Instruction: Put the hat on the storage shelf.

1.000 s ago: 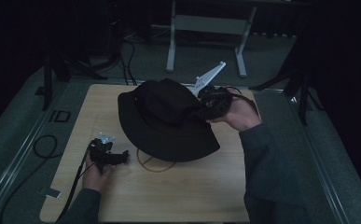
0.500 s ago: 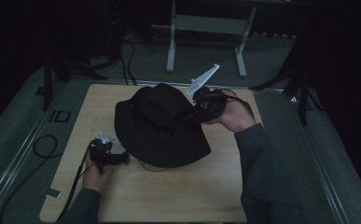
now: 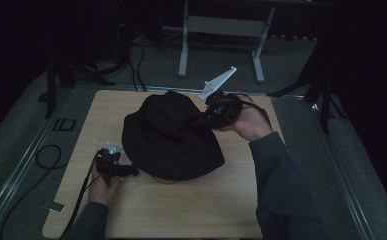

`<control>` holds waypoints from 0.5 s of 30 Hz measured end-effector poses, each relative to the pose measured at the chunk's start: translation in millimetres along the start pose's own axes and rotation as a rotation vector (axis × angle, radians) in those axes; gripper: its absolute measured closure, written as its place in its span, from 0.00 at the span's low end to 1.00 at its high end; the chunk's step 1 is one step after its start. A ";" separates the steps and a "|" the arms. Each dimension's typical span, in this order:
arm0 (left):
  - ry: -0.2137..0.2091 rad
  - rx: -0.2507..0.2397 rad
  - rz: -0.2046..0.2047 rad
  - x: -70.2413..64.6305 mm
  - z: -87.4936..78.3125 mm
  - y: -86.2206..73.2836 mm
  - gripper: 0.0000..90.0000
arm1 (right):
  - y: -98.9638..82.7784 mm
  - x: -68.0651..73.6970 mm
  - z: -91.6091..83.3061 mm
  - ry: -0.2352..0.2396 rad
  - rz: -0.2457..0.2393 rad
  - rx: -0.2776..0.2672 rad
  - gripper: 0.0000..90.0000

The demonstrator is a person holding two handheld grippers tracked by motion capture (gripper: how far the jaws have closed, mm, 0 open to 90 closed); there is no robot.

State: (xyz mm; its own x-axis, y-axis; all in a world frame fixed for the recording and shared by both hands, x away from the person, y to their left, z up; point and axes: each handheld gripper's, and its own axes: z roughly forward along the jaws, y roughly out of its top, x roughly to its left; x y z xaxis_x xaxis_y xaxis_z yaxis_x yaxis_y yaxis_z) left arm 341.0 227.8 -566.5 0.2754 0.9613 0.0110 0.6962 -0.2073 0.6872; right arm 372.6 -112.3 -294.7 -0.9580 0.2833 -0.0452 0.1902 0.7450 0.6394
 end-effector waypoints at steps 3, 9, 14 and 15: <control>0.000 0.000 0.000 0.0 0.0 0.0 0.01 | 1.9 1.1 0.5 0.000 -0.013 -0.008 0.84; 0.000 0.000 0.000 0.0 0.0 0.0 0.01 | 8.2 4.4 10.6 -0.009 -0.038 0.031 0.83; 0.000 0.000 0.000 0.0 0.0 0.0 0.01 | 8.8 4.5 20.4 0.002 -0.034 0.059 0.80; 0.000 0.000 0.000 0.0 0.0 0.0 0.01 | 8.7 4.8 22.2 0.004 -0.035 0.064 0.80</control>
State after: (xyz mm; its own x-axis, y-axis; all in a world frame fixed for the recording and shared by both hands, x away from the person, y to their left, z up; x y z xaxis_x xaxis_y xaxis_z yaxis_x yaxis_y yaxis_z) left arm 341.0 227.8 -566.5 0.2754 0.9613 0.0106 0.6961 -0.2070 0.6874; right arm 374.4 -91.1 -306.4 -0.9651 0.2542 -0.0633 0.1700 0.7916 0.5870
